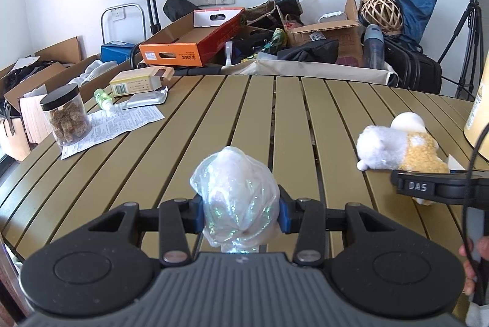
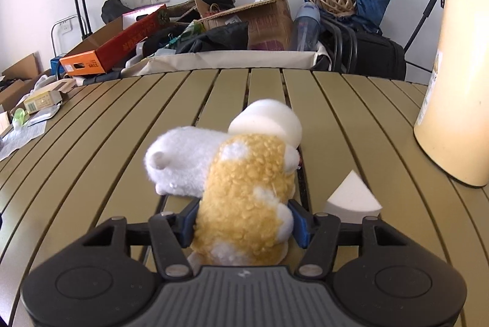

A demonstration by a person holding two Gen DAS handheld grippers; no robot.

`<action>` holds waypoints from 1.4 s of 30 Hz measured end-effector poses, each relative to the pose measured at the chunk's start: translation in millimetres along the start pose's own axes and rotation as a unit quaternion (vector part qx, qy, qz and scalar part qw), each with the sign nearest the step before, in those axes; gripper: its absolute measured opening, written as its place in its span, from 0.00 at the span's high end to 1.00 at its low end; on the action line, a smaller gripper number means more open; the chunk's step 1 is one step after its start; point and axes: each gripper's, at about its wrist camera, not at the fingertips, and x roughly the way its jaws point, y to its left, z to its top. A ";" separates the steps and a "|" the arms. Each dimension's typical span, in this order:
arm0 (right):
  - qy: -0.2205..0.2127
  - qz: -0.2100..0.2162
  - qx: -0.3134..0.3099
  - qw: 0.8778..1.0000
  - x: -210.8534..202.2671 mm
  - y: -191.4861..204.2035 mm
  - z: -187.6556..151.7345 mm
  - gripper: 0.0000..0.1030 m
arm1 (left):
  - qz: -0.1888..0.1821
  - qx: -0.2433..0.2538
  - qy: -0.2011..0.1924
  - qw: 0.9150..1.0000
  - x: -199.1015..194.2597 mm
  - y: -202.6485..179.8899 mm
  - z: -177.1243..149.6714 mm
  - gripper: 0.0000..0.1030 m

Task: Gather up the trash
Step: 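Grasp the white-and-yellow plush toy with the right gripper while left holds the bag, then carry the plastic bag and plush toy down toward the black bin with both tools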

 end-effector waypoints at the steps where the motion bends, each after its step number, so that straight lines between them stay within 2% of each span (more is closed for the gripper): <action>1: 0.002 0.001 0.000 1.000 2.0 0.7 -0.4 0.43 | 0.000 0.000 0.000 1.000 0.0 -0.1 0.1 0.58; 3: 0.001 0.003 0.009 1.000 3.6 -0.1 0.3 0.49 | 0.001 0.001 0.000 1.000 -0.5 0.0 0.0 0.58; 6: 0.000 0.003 0.011 1.000 2.7 -1.2 0.6 0.52 | 0.000 0.001 -0.002 1.000 -2.2 -0.3 -0.4 0.58; 16: -0.016 0.015 0.043 0.999 -24.6 -22.3 -8.2 0.54 | -0.011 -0.001 0.001 1.000 -11.3 -6.0 -4.8 0.58; 29: -0.055 0.035 0.014 0.998 -106.0 -21.2 -27.8 0.54 | -0.028 -0.006 -0.017 0.999 -59.7 -9.2 -14.2 0.58; 32: -0.064 0.050 0.009 0.997 -125.8 -20.6 -34.9 0.54 | -0.032 -0.003 -0.022 0.999 -74.0 -7.3 -17.9 0.58; 42: -0.083 0.069 -0.010 0.994 -187.1 -17.8 -68.6 0.54 | -0.051 -0.004 -0.028 0.998 -118.3 4.1 -46.0 0.58</action>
